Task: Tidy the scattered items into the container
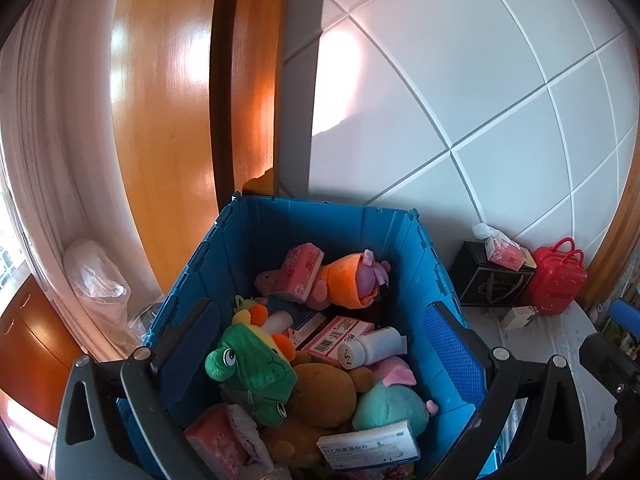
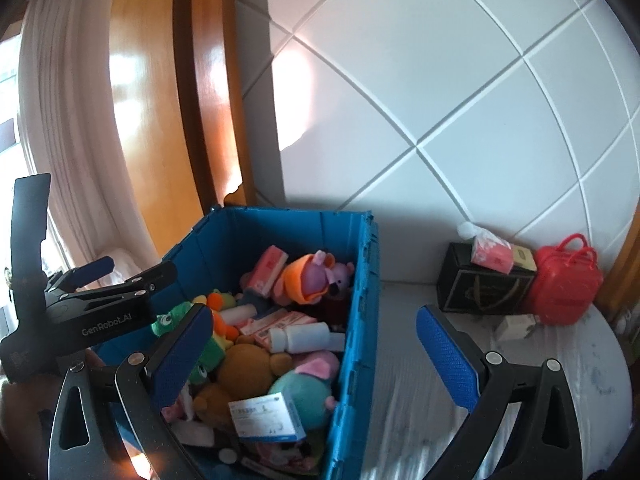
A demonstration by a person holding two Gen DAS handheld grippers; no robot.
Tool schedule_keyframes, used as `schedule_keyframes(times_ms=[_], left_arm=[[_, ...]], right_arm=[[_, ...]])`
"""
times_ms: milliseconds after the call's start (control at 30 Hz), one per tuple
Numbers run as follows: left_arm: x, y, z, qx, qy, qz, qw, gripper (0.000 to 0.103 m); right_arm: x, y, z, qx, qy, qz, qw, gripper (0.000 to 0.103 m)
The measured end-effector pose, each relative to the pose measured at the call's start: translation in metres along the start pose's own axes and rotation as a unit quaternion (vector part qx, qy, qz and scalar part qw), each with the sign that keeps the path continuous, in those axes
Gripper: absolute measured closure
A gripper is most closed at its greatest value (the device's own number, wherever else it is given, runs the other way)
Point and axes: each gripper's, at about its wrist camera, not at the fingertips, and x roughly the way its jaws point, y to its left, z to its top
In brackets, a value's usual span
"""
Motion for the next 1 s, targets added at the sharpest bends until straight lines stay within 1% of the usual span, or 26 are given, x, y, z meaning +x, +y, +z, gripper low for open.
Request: schedule_keyframes(times_ms=[200,333,433,567,767,1000], left_arm=[[-0.033,-0.04,-0.015,0.018,0.004,-0.009,0.9998,0.0],[-0.052,-0.078,-0.026,0.031,0.013,-0.021,0.9992,0.0],[-0.064,-0.109,-0.037,0.038,0.029,-0.026,0.9985,0.0],[-0.08,-0.151,-0.055,0.056,0.043,-0.027,0.9971,0.0],[-0.103,-0.199,-0.08,0.067,0.059,-0.03,0.9956,0.0],[-0.125,-0.23,-0.097,0.061,0.069,-0.037,0.995,0.0]], right_arm=[[-0.041,-0.047,-0.025,0.026,-0.005,-0.02,0.999,0.0],[-0.072,-0.081,-0.045,0.041,-0.006,-0.04,0.998,0.0],[-0.093,-0.105,-0.059,0.051,-0.005,-0.054,0.997,0.0],[-0.117,-0.141,-0.082,0.067,0.006,-0.069,0.995,0.0],[-0.147,-0.179,-0.11,0.084,0.021,-0.077,0.993,0.0],[-0.174,-0.208,-0.131,0.087,0.03,-0.075,0.993,0.0]])
